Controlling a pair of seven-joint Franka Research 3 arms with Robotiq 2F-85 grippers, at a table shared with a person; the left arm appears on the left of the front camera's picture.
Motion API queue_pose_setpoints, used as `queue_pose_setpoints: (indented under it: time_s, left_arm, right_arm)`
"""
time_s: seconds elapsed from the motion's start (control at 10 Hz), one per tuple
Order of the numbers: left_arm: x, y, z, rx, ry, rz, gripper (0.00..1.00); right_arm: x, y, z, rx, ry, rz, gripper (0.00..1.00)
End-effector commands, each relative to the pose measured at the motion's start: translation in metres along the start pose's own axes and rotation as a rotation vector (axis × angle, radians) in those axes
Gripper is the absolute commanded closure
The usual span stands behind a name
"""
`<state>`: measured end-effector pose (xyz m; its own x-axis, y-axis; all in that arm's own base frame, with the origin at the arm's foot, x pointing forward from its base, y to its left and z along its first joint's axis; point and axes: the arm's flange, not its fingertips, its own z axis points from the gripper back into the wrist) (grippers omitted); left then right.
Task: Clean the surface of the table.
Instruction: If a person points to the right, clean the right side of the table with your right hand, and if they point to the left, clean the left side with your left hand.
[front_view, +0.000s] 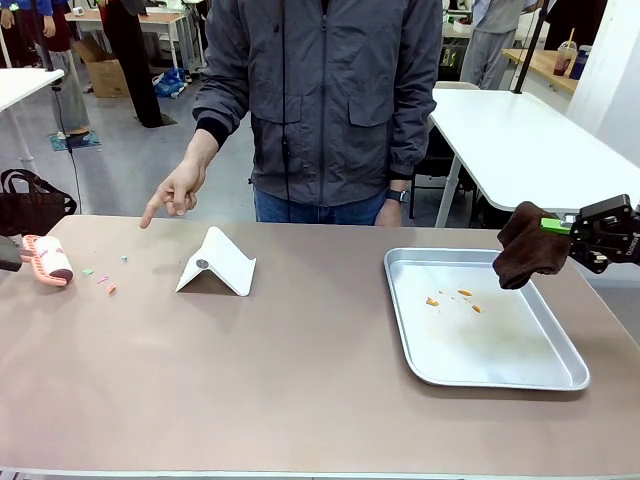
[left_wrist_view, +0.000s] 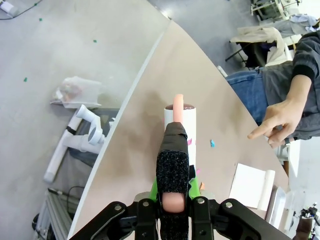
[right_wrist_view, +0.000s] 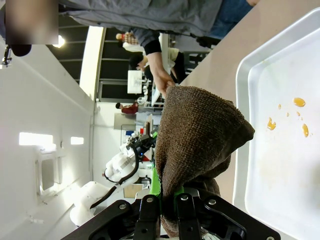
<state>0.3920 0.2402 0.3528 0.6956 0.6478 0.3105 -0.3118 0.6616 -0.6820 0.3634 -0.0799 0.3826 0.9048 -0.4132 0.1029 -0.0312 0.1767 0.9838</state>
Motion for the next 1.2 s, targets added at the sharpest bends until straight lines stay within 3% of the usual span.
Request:
queue_pose_setpoints:
  time_s: [0.0, 0.2, 0.5, 0.8, 1.1]
  left_arm:
    - [-0.011, -0.002, -0.007, -0.033, 0.034, -0.041, 0.78]
    - [-0.014, -0.007, -0.005, -0.064, 0.103, -0.019, 0.78]
    - [-0.006, -0.011, 0.003, -0.068, 0.069, -0.005, 0.78]
    - [-0.012, -0.013, 0.008, -0.028, 0.149, 0.058, 0.78]
    - [-0.011, -0.007, 0.001, 0.013, 0.169, 0.096, 0.78]
  right_arm:
    - [0.001, 0.005, -0.003, 0.001, -0.012, -0.003, 1.0]
    - [0.001, 0.005, -0.003, 0.001, -0.012, -0.003, 1.0]
    - [0.001, 0.005, -0.003, 0.001, -0.012, -0.003, 1.0]
    - [0.001, 0.005, -0.003, 0.001, -0.012, -0.003, 1.0]
    - [0.001, 0.005, -0.003, 0.001, -0.012, -0.003, 1.0]
